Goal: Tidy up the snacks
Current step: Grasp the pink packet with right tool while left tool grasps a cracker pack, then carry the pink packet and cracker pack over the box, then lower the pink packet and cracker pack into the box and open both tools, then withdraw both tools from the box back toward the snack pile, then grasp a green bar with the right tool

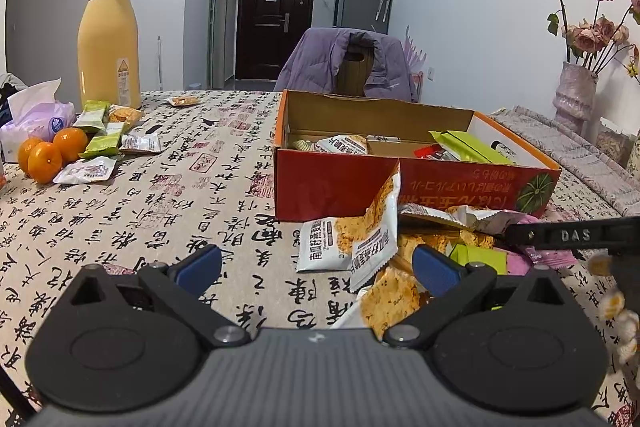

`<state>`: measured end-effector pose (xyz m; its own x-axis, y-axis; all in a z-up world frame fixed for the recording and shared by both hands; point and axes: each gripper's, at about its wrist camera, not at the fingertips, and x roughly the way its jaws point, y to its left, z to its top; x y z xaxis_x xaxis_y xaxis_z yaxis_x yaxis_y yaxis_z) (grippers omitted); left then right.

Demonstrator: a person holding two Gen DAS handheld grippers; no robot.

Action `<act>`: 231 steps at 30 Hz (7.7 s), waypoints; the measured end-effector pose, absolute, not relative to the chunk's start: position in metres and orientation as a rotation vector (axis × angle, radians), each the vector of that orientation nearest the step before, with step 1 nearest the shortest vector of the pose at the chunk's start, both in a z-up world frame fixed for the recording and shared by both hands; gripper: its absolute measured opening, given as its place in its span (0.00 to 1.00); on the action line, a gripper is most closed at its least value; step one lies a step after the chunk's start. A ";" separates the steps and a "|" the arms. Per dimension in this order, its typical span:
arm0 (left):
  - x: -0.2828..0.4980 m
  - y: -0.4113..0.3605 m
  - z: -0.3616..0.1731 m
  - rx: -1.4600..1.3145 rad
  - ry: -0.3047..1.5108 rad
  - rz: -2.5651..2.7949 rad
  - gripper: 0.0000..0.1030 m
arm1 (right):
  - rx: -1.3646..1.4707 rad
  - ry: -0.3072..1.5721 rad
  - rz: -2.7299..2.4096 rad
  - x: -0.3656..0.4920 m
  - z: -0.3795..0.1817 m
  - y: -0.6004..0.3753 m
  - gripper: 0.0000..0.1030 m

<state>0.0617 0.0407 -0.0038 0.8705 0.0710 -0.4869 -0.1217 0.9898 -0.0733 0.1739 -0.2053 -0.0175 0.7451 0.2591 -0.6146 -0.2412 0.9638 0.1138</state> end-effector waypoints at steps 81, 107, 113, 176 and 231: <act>0.078 -0.004 0.050 0.004 0.357 0.005 0.42 | 0.117 0.400 0.376 0.104 0.025 -0.227 0.59; 0.211 0.011 0.081 -0.043 0.329 0.070 0.42 | 0.064 0.377 0.347 0.233 0.056 -0.171 0.59; 0.231 0.017 0.070 -0.064 0.329 0.096 0.42 | 0.071 0.379 0.329 0.250 0.042 -0.171 0.59; 0.140 0.011 0.075 -0.024 0.264 0.084 1.00 | 0.058 0.356 0.306 0.176 0.054 -0.189 1.00; 0.011 0.066 -0.006 -0.090 0.447 0.092 1.00 | -0.119 0.538 0.313 0.056 -0.024 -0.107 0.65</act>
<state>0.0115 0.0655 -0.0060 0.8979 0.0694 -0.4347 -0.1090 0.9918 -0.0668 0.0555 -0.1069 -0.0244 0.8124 0.2620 -0.5209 -0.3238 0.9457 -0.0292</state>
